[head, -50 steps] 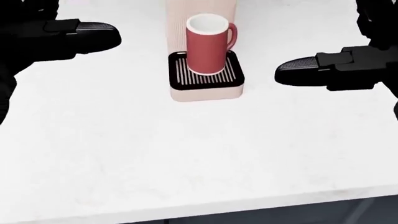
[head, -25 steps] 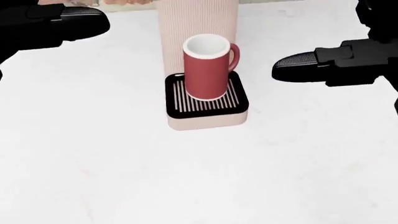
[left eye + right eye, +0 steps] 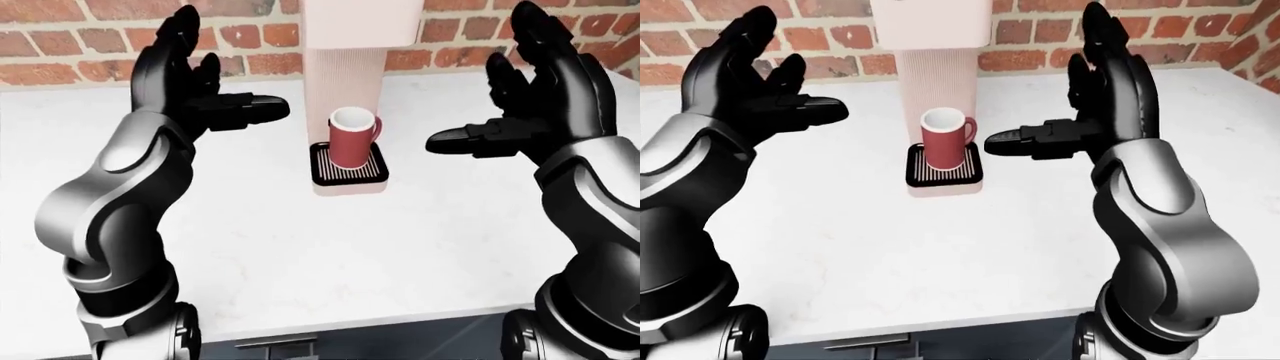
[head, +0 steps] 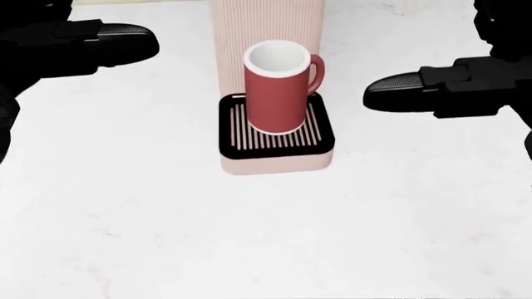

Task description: Press the button on the coffee machine to serve coffee.

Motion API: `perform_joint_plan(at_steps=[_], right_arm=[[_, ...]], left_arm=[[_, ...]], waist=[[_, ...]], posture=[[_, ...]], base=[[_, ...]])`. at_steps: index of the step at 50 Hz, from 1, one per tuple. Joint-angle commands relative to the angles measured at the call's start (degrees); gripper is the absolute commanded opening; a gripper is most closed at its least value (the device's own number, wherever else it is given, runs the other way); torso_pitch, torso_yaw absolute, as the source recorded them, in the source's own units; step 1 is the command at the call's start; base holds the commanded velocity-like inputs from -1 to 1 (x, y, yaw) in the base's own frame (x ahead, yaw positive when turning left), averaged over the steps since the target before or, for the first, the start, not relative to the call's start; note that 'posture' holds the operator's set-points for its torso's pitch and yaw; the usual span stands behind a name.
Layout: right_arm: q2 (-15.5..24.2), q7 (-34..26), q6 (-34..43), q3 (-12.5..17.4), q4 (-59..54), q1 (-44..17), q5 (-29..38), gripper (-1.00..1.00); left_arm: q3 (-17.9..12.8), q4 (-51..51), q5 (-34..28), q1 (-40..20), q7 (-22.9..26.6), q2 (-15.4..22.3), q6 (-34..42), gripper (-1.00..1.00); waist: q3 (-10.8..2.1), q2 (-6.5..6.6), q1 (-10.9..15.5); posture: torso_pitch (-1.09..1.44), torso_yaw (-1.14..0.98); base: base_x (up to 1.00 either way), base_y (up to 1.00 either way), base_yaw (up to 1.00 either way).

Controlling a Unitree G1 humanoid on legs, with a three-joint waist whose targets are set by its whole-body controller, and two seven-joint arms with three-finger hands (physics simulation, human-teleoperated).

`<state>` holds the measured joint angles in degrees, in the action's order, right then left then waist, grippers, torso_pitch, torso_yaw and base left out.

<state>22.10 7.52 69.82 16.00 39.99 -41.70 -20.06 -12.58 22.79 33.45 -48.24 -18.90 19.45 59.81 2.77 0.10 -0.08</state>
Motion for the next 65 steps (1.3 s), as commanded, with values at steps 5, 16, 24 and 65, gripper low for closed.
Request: perform_joint_plan(at_steps=[5,16,24,65], right_arm=[[0.46,-0.03,-3.03,0.22,0.12,-0.88,0.68,1.0],[0.56,-0.27,-2.86,0.32,0.34,-0.81,0.79,1.0],[0.22,-0.22,-3.09,0.24,0.17,-0.86,1.08,1.0],[0.15,-0.33,-4.52,0.36,-0.76,0.11,1.34,1.0]], left_arm=[[-0.44,1.13,-0.3,-1.2,0.12,0.72,-1.74,1.0],[-0.31,1.25,-0.14,-1.0,-0.11,0.47,-2.1,1.0],[-0.23,1.46,-0.38,-1.03,-0.07,0.4,-1.81,1.0],[0.01,1.55,-1.36,-0.36,1.91,-0.35,-2.09,1.0]], waist=[[-1.23,-0.24,0.15],[-1.39,0.12,0.17],[-1.92,2.25,-0.73],[-5.45,-0.47,0.57]], posture=[[0.0,0.0],[0.0,0.0],[0.0,0.0],[-0.15,0.0]], base=[[0.0,0.0,0.0],[0.05,0.0,0.0],[0.24,0.0,0.0],[0.0,0.0,0.0]])
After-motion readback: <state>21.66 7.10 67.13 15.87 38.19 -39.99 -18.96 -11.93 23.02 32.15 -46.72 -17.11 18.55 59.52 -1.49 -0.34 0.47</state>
